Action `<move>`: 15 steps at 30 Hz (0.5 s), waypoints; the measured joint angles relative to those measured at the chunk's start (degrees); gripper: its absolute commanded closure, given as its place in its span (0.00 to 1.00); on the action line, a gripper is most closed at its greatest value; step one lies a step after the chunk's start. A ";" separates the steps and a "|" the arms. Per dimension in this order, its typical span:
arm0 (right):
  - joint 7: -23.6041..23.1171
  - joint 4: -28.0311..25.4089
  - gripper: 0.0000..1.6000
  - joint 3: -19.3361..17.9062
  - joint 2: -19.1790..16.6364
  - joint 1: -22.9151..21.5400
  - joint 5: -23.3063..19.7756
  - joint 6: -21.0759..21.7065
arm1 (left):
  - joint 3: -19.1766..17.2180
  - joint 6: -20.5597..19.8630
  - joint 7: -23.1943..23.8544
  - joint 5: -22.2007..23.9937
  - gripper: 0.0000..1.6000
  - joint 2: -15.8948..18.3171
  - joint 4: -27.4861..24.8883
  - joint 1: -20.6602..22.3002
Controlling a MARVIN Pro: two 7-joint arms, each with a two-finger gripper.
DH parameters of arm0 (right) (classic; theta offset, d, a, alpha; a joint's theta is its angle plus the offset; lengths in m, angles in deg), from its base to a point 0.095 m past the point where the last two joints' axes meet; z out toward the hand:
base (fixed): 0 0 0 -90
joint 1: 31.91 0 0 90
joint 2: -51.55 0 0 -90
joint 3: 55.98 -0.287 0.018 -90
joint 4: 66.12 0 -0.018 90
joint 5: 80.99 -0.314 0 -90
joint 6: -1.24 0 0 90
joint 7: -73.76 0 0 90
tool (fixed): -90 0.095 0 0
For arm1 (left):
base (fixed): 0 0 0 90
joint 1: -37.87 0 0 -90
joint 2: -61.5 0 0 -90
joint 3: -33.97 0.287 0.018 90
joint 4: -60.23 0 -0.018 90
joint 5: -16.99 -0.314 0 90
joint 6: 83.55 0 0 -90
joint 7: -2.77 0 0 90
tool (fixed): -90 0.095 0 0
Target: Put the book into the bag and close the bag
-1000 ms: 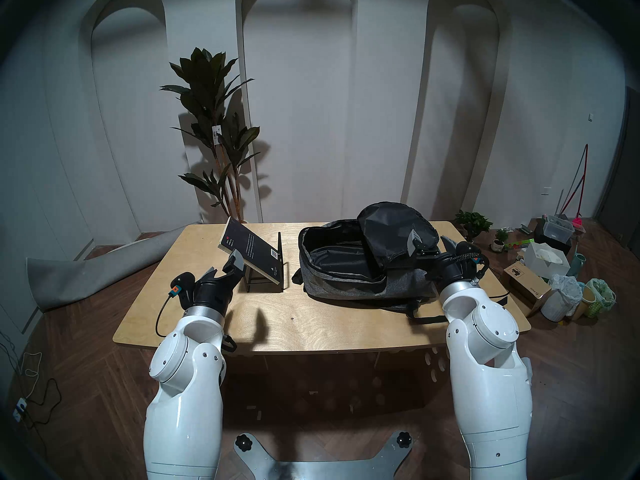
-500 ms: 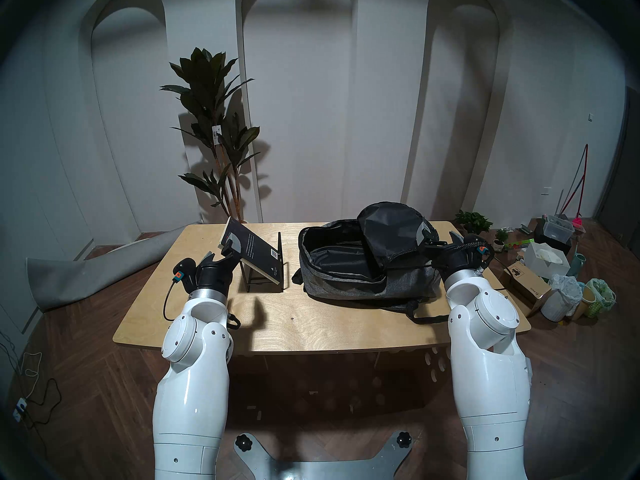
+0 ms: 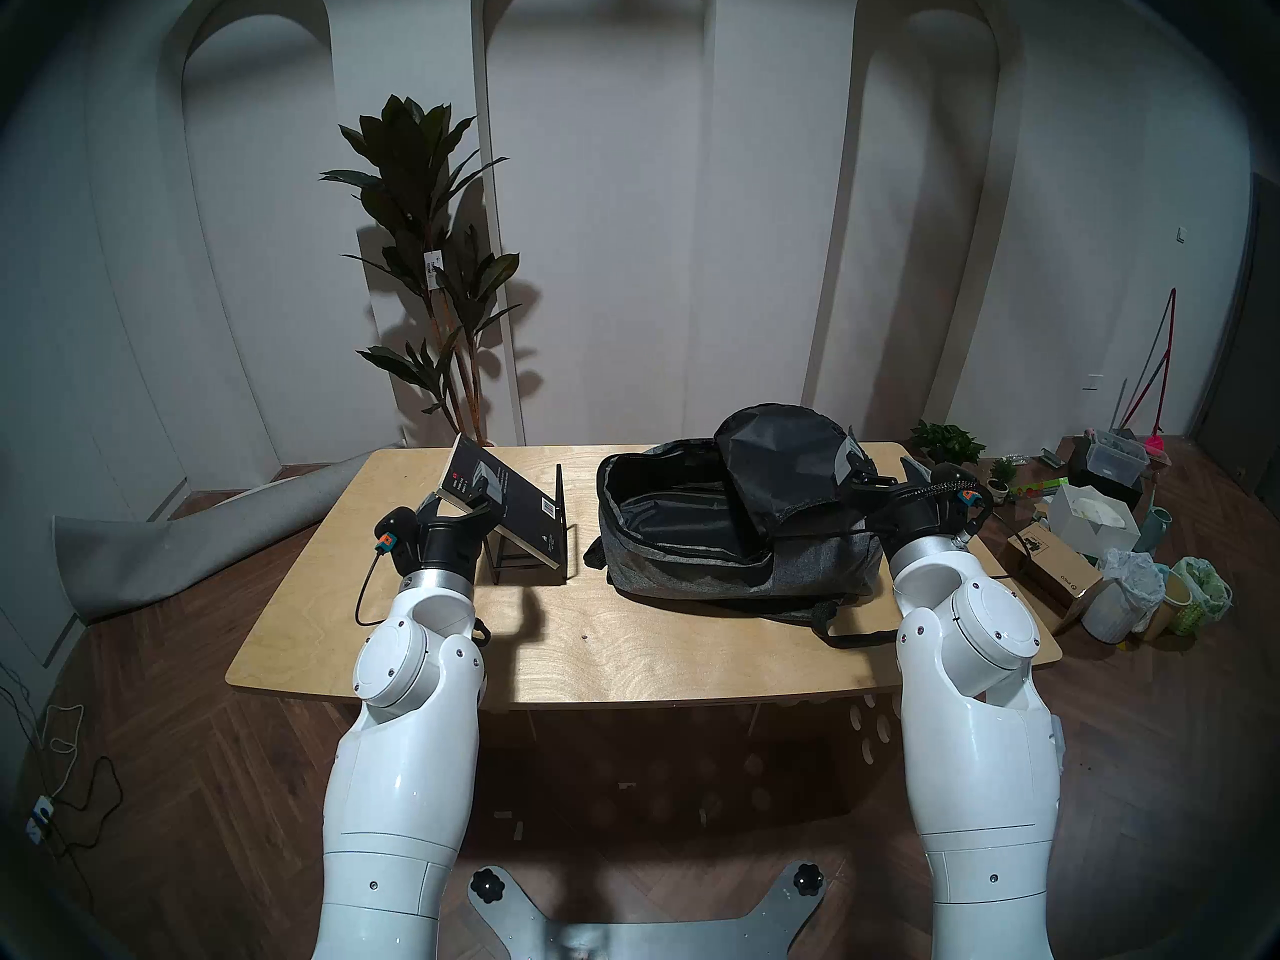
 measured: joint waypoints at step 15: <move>-0.32 -0.67 0.00 -0.77 0.35 0.88 -0.57 -0.88 | 0.34 3.45 0.14 -2.57 0.00 0.78 5.17 4.86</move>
